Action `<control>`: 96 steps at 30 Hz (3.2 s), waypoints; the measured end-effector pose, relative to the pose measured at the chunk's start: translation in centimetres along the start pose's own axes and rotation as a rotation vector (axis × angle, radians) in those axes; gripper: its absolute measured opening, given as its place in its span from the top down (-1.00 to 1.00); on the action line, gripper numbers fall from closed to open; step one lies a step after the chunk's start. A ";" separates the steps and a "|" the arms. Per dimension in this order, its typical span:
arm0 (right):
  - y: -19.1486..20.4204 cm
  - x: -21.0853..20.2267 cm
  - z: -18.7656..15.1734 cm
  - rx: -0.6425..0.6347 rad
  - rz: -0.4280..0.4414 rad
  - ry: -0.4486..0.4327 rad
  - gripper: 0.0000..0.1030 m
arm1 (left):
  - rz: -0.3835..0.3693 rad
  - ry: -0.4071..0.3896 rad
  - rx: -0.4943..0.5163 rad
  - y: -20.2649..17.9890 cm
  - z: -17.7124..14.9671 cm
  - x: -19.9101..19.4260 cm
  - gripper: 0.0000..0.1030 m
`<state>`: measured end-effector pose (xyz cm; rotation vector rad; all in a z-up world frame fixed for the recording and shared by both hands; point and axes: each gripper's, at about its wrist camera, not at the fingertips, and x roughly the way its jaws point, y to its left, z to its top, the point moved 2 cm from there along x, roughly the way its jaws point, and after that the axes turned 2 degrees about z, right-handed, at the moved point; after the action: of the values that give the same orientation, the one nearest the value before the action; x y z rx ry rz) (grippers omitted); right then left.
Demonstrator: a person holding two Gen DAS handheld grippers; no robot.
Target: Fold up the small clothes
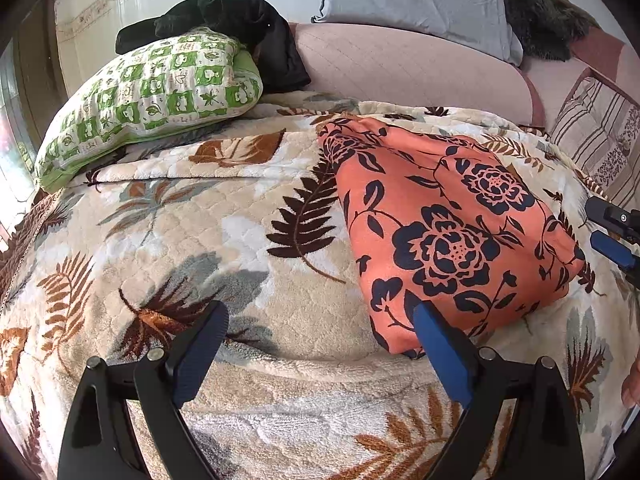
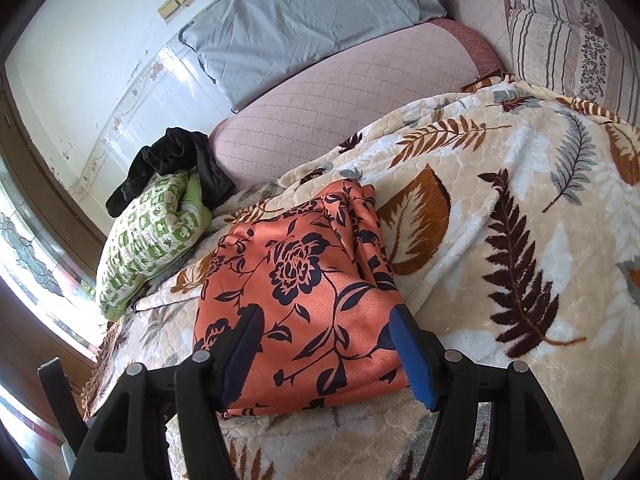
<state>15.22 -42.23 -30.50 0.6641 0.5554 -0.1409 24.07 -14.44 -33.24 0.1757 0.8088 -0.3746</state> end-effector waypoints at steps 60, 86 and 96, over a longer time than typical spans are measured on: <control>-0.7 3.1 2.2 0.000 0.074 0.059 -0.24 | -0.216 -0.082 -0.060 1.3 2.9 0.7 -0.82; -7.0 9.5 1.3 0.339 0.259 0.281 -0.58 | -0.673 0.218 -0.318 0.0 3.2 9.3 -0.82; -3.8 10.0 0.1 0.208 0.171 0.243 -0.24 | -0.656 0.178 -0.242 -2.7 3.4 8.8 -0.29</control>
<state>22.55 -44.74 -37.80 0.9352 0.7195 0.0447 30.85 -20.22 -37.41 -0.2973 1.0727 -0.8799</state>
